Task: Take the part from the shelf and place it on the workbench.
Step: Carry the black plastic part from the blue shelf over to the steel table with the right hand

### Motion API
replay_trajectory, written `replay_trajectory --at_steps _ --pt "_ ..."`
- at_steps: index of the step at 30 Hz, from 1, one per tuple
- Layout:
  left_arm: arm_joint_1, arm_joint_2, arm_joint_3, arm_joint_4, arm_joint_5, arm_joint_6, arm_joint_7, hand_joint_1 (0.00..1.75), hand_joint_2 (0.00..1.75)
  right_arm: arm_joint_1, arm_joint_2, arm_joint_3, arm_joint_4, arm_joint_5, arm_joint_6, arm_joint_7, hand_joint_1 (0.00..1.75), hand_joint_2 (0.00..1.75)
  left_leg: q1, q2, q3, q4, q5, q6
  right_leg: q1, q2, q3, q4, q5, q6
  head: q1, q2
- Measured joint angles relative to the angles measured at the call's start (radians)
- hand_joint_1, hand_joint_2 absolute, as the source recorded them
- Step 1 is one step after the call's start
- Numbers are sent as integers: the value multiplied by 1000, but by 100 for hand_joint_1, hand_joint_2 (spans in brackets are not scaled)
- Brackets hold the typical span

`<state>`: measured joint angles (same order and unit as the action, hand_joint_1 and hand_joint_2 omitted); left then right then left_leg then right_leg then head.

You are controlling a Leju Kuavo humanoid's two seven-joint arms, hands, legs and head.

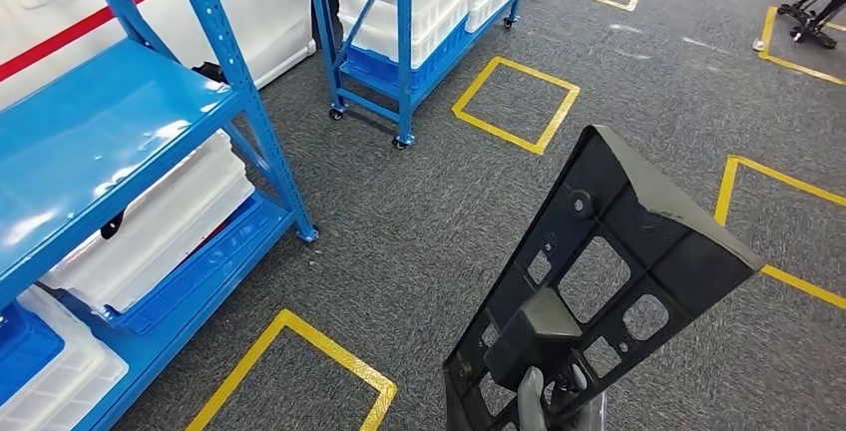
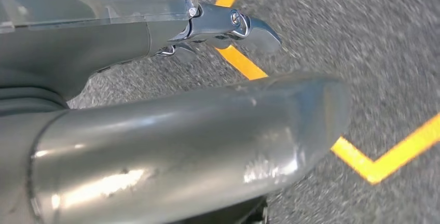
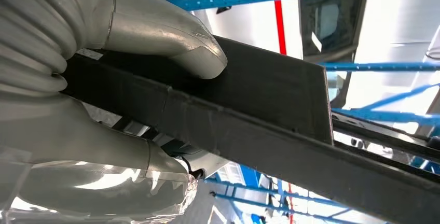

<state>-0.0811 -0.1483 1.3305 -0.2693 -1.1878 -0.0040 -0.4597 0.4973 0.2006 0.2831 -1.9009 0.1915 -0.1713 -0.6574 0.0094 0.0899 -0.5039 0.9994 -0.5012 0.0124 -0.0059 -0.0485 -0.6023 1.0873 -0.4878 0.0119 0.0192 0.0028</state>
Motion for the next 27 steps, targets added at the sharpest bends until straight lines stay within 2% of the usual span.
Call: replay_trajectory --at_steps 1,2,4,5,7,8,9,10,11,12,13,15,16,17,18,19,20,21,22,23,24,25,26,27 --pt "1 2 0 0 0 -3 0 0 0 2 4 -3 -4 2 9 0 175 175 -2 8 2 1 -3 -5 4 -16 22 -42 9 -7 -1 0" --pt "2 3 0 0 0 -6 1 0 0 3 8 -7 -7 5 17 0 175 175 -5 17 5 1 -6 -10 9 -23 30 -60 8 -13 -2 0" --pt "1 7 -1 0 0 -10 2 0 0 5 16 -15 -10 12 33 0 175 175 -5 34 9 1 -11 -21 11 -3 28 -66 10 -26 -3 0" --pt "0 9 -1 0 0 -11 2 0 0 6 20 -18 -10 15 39 0 175 175 -3 26 10 6 -18 -26 10 8 28 -69 12 -33 -3 0" --pt "2 14 -1 0 2 -12 2 0 0 4 27 -25 -9 19 48 0 175 175 1 -25 -14 67 -61 -35 5 29 29 -76 18 -45 -6 0" --pt "4 17 -1 0 2 -12 3 0 0 1 30 -28 -8 20 51 0 175 175 3 -54 -41 127 -94 -37 4 40 29 -77 19 -49 -8 0" --pt "7 19 -1 0 3 -12 4 0 0 -2 32 -31 -6 22 53 0 175 175 3 -72 -74 197 -125 -38 5 52 28 -76 19 -51 -9 0" --pt "10 21 -1 0 4 -12 6 0 0 -5 33 -33 -4 24 53 0 175 175 3 -79 -104 257 -145 -38 6 66 27 -75 19 -53 -9 0" --pt "13 22 -1 0 6 -12 8 0 0 -8 33 -34 0 27 53 0 175 175 3 -81 -121 286 -145 -38 6 81 27 -73 19 -53 -9 0" --pt "15 25 0 0 6 -12 10 0 0 -11 34 -34 3 29 52 0 175 175 3 -82 -122 278 -124 -37 7 96 28 -70 19 -53 -9 0" --pt "15 28 0 0 7 -13 12 0 0 -15 34 -34 7 32 51 0 175 175 3 -88 -106 233 -87 -35 7 111 28 -66 17 -52 -9 0" --pt "16 34 1 0 9 -14 14 0 0 -21 34 -34 12 34 48 0 175 175 5 -132 -58 104 -18 -29 7 138 25 -57 14 -47 -9 0" --pt "16 36 1 0 9 -15 13 0 0 -24 34 -34 13 34 48 0 175 175 6 -155 -41 59 -2 -26 6 149 22 -53 13 -42 -8 0" --pt "16 37 1 0 9 -15 13 0 0 -25 34 -35 14 34 48 0 175 175 6 -171 -33 37 1 -23 5 160 17 -50 13 -36 -8 0" --pt "15 38 2 0 8 -16 12 0 0 -26 34 -35 14 33 48 0 175 175 4 -173 -30 32 -2 -19 3 171 13 -49 15 -29 -9 0" --pt "14 38 2 0 8 -17 12 0 0 -25 34 -36 14 33 48 0 175 175 5 -161 -29 29 0 -13 1 180 9 -50 18 -22 -8 0" --pt "13 37 2 0 6 -17 11 0 0 -24 34 -36 14 32 49 0 175 175 5 -149 -27 24 3 -6 2 173 6 -46 16 -16 -8 0" --pt "13 37 2 0 5 -17 11 0 0 -24 34 -37 14 31 50 0 175 175 6 -136 -25 19 7 1 3 151 -2 -31 5 -12 -5 0" --pt "13 37 2 0 4 -16 10 0 0 -25 34 -38 14 31 51 0 175 175 7 -122 -24 14 10 7 5 121 -19 4 -17 -7 -2 0" --pt "14 38 2 0 4 -15 10 0 0 -25 34 -38 15 31 52 0 175 175 5 -107 -23 13 11 11 5 88 -43 55 -48 -4 1 0" --pt "16 38 2 0 4 -13 10 0 0 -26 34 -39 15 31 53 0 175 175 2 -92 -24 12 11 13 3 68 -75 119 -82 0 4 0" --pt "17 38 2 0 4 -12 10 0 0 -26 34 -39 15 31 53 0 175 175 0 -77 -24 13 10 14 1 60 -103 178 -107 4 4 0" --pt "18 39 2 0 4 -11 11 0 0 -26 34 -39 16 31 54 0 175 175 -1 -62 -25 13 8 14 -1 57 -120 214 -115 6 4 0" --pt "17 39 2 0 4 -11 11 0 0 -26 34 -40 16 31 54 0 175 175 -2 -48 -24 13 7 14 -3 54 -119 215 -105 7 4 0"
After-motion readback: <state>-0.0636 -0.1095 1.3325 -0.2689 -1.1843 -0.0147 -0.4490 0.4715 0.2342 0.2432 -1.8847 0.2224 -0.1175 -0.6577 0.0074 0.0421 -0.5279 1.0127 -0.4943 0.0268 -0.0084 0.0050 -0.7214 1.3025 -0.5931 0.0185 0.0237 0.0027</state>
